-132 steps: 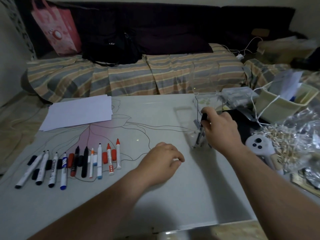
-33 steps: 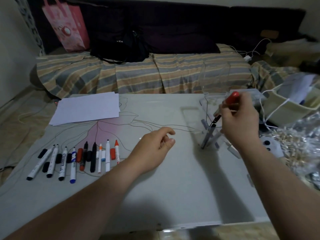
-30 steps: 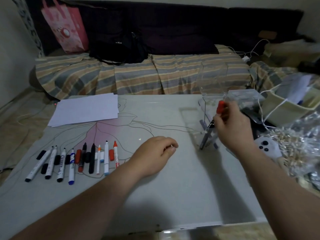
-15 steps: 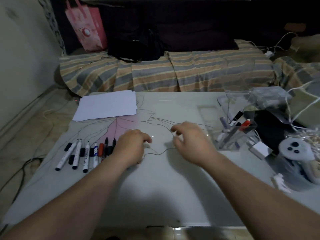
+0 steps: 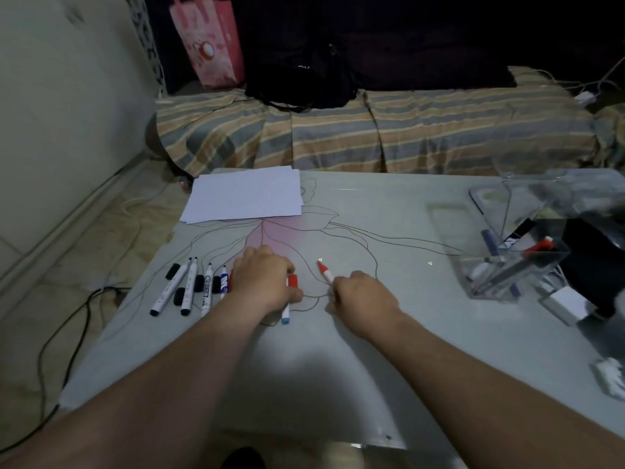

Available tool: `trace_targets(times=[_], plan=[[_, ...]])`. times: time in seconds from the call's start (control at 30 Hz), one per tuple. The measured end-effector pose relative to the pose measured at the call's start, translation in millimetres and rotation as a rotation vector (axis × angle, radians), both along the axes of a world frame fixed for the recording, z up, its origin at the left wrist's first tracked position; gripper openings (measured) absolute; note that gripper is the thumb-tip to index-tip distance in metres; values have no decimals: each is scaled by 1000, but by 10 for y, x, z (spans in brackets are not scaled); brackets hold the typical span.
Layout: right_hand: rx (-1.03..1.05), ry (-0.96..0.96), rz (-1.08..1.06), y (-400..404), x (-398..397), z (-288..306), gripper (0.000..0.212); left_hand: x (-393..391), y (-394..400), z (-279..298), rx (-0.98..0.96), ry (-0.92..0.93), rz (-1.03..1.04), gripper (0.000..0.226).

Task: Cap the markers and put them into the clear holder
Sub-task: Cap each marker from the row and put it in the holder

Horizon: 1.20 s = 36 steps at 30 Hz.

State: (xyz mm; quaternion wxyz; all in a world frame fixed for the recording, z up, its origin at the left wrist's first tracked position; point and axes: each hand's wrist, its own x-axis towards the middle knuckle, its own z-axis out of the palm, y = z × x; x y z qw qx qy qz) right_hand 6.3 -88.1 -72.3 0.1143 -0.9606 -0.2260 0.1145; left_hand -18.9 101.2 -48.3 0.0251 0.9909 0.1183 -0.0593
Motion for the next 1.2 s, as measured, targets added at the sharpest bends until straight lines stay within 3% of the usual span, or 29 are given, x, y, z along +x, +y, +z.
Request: trace_targets(times=[0.23, 0.37, 0.47, 0.57, 0.77, 1.0, 1.2], plan=[[187, 224, -310, -543, 120, 105, 49, 28, -258, -48, 0, -46, -98, 44], [628, 543, -565, -813, 191, 141, 53, -4, -444, 34, -545, -168, -43, 30], [592, 330, -453, -978, 239, 255, 45, -30, -592, 127, -802, -226, -6, 44], [510, -14, -302, -1122, 220, 510, 18, -2, -648, 156, -911, -320, 59, 28], [277, -528, -80, -1281, 153, 748, 26, -13, -702, 231, -904, -407, -16, 26], [189, -555, -47, -1212, 135, 692, 37, 20, -847, 276, -780, -457, -181, 31], [216, -537, -31, -1123, 98, 621, 31, 40, -989, 277, -669, -488, -311, 26]])
